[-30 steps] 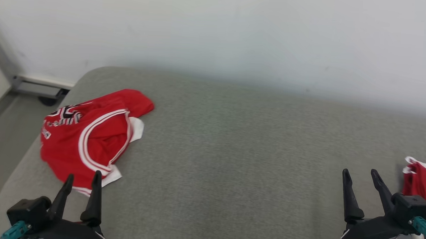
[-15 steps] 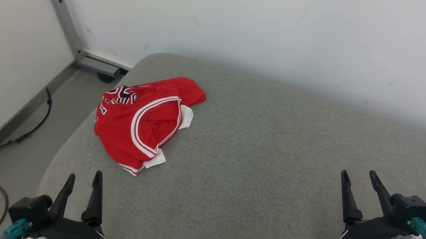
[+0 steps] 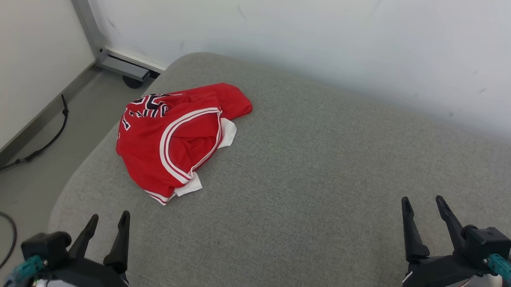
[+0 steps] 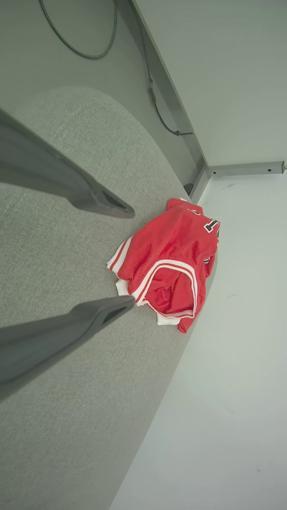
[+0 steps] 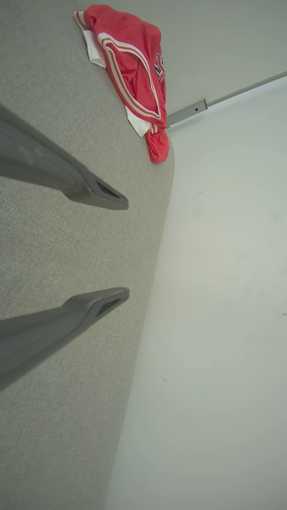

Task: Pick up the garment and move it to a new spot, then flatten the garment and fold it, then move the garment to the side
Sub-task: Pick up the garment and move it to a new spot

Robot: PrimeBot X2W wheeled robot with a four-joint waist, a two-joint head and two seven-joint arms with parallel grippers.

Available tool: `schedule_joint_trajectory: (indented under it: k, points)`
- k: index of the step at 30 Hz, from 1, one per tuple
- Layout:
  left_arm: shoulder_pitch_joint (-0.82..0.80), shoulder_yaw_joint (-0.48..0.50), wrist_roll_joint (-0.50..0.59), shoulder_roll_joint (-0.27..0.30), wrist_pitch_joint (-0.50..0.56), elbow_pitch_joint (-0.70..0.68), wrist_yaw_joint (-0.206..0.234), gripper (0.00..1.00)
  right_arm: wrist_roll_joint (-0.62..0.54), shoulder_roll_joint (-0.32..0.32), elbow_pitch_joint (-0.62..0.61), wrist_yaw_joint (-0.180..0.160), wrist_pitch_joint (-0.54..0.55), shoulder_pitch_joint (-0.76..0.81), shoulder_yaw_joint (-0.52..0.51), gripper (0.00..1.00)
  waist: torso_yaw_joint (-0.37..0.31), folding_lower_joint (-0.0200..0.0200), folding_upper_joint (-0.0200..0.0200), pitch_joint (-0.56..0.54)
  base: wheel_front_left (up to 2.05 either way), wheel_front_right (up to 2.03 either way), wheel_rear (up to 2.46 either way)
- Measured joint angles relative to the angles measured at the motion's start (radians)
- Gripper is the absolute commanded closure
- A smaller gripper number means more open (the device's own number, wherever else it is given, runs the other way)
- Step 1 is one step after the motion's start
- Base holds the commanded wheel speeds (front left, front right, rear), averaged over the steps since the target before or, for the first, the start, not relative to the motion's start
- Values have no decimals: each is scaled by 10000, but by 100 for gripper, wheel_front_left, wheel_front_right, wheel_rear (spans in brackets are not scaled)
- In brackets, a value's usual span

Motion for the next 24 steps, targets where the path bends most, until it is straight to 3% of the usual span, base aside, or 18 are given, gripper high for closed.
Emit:
schedule_joint_trajectory:
  k: [13,24]
  points:
    - [-2862,-105,-627,307,1858,2096,-965,0,-330,-226,-953,123,357,-184,370,0,-585,0,0,695,0,0,0]
    - [-5247,729,-1300,849,3754,4100,-878,0,-844,-970,-2332,163,1074,-177,401,0,-1604,1,1,1787,0,0,0]
